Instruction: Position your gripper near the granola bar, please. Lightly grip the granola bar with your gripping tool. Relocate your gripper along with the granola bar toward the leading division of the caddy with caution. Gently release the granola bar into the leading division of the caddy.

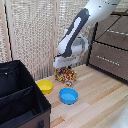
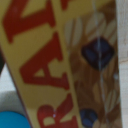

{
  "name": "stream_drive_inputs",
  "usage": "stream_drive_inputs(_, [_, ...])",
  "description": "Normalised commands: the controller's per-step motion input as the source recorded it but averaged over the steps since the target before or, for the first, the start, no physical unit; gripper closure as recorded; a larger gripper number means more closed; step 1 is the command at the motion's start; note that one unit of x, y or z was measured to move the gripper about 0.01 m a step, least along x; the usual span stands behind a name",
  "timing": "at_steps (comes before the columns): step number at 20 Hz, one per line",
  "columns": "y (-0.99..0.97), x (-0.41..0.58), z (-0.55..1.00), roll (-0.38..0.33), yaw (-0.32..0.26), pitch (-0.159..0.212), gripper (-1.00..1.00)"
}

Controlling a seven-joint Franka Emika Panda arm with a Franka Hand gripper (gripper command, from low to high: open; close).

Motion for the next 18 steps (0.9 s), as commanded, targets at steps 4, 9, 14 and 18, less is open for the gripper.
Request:
stream_drive_inputs(4, [0.00,0.004,0.00,0.000,-0.018,0.010,1.00])
stream_drive_inputs(9, [-0.01,0.055,0.00,0.000,0.000,0.003,1.00])
stream_drive_inputs(14, [-0.12,0.090,0.28,0.008,-0.018,0.000,1.00])
stream_drive_inputs(18, [-0.14,0.201,0.84,0.001,-0.010,0.001,1.00])
